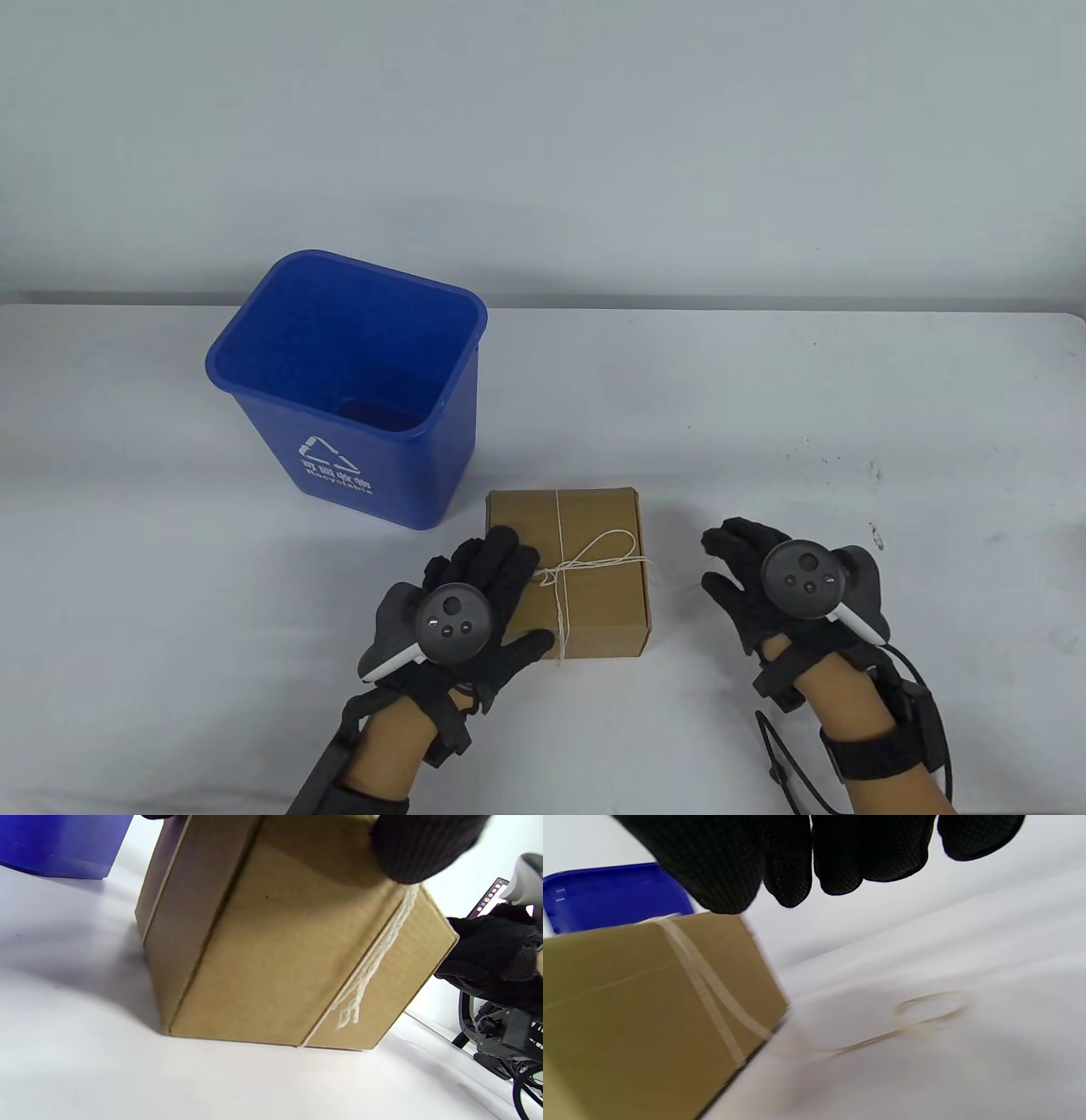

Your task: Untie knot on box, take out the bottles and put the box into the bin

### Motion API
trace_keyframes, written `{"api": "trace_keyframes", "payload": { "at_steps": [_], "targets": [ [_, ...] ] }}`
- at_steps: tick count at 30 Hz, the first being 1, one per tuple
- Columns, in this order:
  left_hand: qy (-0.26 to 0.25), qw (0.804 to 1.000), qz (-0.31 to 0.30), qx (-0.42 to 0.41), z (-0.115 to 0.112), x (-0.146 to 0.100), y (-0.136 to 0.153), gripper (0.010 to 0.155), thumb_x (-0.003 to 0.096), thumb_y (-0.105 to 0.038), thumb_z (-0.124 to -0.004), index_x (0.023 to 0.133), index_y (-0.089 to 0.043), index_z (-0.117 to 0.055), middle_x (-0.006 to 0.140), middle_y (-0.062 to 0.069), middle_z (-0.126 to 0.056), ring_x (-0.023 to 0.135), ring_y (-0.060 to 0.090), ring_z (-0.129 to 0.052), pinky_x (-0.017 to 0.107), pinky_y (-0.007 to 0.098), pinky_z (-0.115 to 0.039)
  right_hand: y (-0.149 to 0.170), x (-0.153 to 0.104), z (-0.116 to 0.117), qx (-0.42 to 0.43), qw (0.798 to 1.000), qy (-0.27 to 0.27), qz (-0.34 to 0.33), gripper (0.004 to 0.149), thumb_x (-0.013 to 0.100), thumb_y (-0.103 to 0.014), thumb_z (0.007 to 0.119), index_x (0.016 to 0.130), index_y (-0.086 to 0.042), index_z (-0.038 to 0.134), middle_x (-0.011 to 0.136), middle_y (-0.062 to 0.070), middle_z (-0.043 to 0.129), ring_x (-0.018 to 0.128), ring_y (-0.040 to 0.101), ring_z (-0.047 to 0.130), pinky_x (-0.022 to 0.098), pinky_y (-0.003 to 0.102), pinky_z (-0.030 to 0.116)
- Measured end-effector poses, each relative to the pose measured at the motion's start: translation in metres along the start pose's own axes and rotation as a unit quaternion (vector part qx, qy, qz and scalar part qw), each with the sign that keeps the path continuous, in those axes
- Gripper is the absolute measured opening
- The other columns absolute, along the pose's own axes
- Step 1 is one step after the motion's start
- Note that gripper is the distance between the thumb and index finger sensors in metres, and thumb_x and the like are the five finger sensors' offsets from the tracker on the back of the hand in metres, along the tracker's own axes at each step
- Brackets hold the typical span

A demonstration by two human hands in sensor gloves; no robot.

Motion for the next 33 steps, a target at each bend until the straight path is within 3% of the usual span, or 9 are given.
{"api": "trace_keyframes", "payload": {
  "at_steps": [8,16,22,33],
  "targets": [
    [0.002,1.000,0.001,-0.001,0.000,0.001,0.000,0.091,0.0481,-0.065,-0.065,0.113,-0.029,-0.014,0.118,0.004,-0.002,0.108,0.060,-0.025,0.070,0.082,-0.023,-0.026,0.013,0.021,-0.031,0.999,-0.001,-0.020,0.054,0.047,-0.033,0.079,0.095,-0.010,0.069,0.103,0.015,0.057,0.093,0.050,0.056,0.062,0.069,0.049],
    [0.004,1.000,0.000,-0.011,-0.001,0.003,0.000,0.091,0.0481,-0.064,-0.066,0.113,-0.029,-0.014,0.118,0.004,-0.001,0.107,0.060,-0.024,0.070,0.082,-0.023,-0.024,0.024,0.025,0.022,0.999,0.025,-0.020,0.050,0.047,-0.034,0.081,0.091,-0.012,0.075,0.102,0.014,0.062,0.093,0.049,0.058,0.062,0.069,0.050],
    [0.003,1.000,-0.003,-0.012,-0.001,0.003,-0.001,0.091,0.0482,-0.064,-0.066,0.113,-0.029,-0.014,0.117,0.004,-0.001,0.107,0.060,-0.024,0.070,0.082,-0.023,-0.022,0.024,0.029,0.011,0.999,0.044,-0.024,0.039,0.046,-0.034,0.082,0.081,-0.017,0.086,0.096,0.010,0.073,0.091,0.047,0.065,0.061,0.068,0.053],
    [0.000,1.000,-0.002,-0.011,-0.001,0.003,0.000,0.091,0.0480,-0.064,-0.066,0.113,-0.029,-0.014,0.117,0.004,-0.001,0.107,0.060,-0.025,0.070,0.081,-0.024,-0.008,0.021,0.024,-0.011,0.999,0.034,-0.017,0.036,0.046,-0.034,0.081,0.078,-0.018,0.088,0.091,0.008,0.080,0.089,0.047,0.069,0.061,0.068,0.055]
  ]
}}
Point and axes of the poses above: the tracker on the back of each hand, its own y axis roughly to the little-finger side, its own x axis roughly from the wrist to the fingertips, z = x × y, the point moved 1 cm from there along x, roughly from the wrist to the fingertips
